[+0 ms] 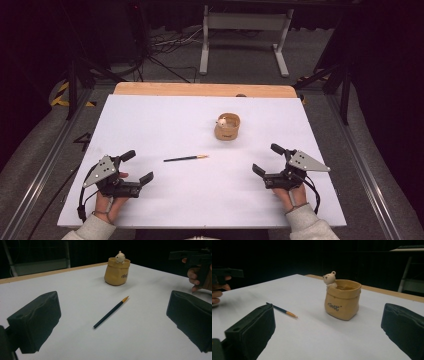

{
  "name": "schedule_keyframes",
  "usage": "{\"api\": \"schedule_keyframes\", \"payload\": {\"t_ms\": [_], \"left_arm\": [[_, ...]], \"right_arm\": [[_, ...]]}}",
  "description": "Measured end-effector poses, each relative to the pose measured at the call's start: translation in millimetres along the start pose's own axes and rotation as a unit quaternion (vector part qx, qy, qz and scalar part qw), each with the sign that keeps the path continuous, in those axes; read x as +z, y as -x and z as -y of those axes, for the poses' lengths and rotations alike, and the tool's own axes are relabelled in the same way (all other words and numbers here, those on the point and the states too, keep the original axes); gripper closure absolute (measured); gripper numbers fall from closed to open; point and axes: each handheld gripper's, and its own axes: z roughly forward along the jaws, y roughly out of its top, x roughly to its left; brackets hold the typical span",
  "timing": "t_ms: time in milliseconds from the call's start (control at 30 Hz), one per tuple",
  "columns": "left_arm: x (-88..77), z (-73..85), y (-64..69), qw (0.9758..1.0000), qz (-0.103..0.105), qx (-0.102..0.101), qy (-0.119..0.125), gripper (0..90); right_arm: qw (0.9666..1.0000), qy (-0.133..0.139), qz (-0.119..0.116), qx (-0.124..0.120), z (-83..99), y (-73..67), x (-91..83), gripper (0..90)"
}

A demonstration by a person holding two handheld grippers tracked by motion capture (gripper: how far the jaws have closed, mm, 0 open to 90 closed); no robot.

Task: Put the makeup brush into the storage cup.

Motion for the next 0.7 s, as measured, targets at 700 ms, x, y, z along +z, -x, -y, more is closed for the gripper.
{"api": "schedule_keyframes", "payload": {"t_ms": [700], "left_arm": [[5.5, -9.6, 0.0, 0.9998, 0.013, -0.016, -0.008, 0.0]], "right_arm": [[0.9993, -0.021, 0.018, -0.026, 0.3, -2.3, 1.5, 0.0]]}}
